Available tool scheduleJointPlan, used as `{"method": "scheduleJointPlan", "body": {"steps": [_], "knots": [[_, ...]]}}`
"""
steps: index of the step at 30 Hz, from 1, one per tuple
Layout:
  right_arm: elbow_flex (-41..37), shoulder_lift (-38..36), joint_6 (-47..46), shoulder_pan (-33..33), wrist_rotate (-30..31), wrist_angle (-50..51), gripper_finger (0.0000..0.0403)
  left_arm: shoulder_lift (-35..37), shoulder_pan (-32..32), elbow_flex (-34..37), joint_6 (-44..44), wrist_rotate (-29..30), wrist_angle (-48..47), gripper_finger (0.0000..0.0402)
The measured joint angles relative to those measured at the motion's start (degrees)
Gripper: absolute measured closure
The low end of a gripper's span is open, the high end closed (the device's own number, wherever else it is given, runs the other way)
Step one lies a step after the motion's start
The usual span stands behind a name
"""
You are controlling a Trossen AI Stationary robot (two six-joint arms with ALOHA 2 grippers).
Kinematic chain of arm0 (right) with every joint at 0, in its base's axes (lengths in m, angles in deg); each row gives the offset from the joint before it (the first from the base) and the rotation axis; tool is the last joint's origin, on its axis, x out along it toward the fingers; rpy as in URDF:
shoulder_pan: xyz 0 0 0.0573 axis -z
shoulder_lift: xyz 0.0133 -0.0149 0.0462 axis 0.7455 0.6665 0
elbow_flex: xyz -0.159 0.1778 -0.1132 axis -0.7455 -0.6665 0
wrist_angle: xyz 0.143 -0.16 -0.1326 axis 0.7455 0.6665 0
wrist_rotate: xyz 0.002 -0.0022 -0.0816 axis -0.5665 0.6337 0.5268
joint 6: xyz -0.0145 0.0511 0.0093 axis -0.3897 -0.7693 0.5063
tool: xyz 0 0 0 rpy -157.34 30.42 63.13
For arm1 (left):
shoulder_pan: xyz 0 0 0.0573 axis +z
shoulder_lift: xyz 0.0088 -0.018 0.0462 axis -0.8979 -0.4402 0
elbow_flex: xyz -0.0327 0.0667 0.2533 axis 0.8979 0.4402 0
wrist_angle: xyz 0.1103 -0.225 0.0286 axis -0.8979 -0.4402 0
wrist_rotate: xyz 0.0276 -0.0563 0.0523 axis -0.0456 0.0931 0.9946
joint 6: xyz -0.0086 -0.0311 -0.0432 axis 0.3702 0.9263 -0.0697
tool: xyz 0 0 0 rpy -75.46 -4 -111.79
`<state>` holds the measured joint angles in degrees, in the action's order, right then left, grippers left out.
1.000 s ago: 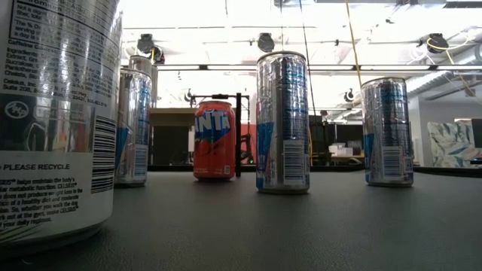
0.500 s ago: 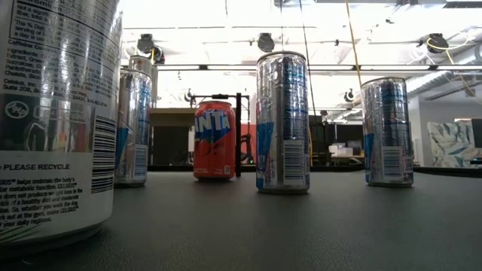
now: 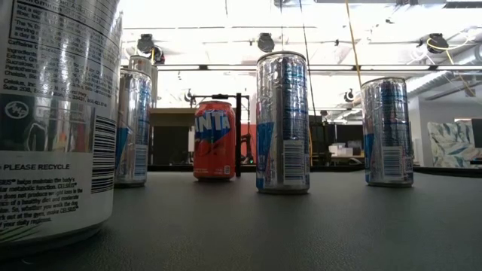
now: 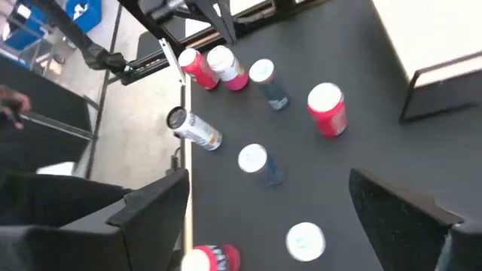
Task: Place canned beverage on shelf
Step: Put the right pink soda can on the shelf aligned with the other pink soda can
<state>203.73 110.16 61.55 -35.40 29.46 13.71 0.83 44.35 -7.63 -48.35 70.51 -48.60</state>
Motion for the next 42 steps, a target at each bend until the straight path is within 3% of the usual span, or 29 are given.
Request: {"method": "scheduleJointPlan", "body": {"steps": [6, 12, 21, 27, 32, 42], "knots": [[0.0, -0.2, -14.1, -10.0, 5.0, 0.0, 0.0057, 0.4, 0.0, 0.0, 2.4, -1.3, 0.0, 0.0402], [-1.2, 0.1, -22.3, -20.4, 12.1, 0.0, 0.0057, 0.4, 0.0, 0.0, 2.6, -1.5, -2.1, 0.0402], [-14.8, -0.8, -30.0, -31.9, 14.5, 0.0, 0.0057, 0.4, 0.0, 0.0, 2.6, -6.7, -7.7, 0.0402], [-25.2, -3.2, -32.4, -36.8, 13.3, 0.0, 0.0057, 0.4, 0.0, 0.0, 2.7, -7.2, -9.5, 0.0402], [-30.7, -4.7, -33.6, -38.1, 15.3, -3.3, 0.0058, 0.4, -0.4, 0.0, 7.2, -12.0, -9.4, 0.0402], [-35.2, -8.7, -27.4, -38.2, 24.1, -4.5, 0.0058, -2.1, -11.8, -8.8, -0.6, -15.7, -8.4, 0.0389]]}}
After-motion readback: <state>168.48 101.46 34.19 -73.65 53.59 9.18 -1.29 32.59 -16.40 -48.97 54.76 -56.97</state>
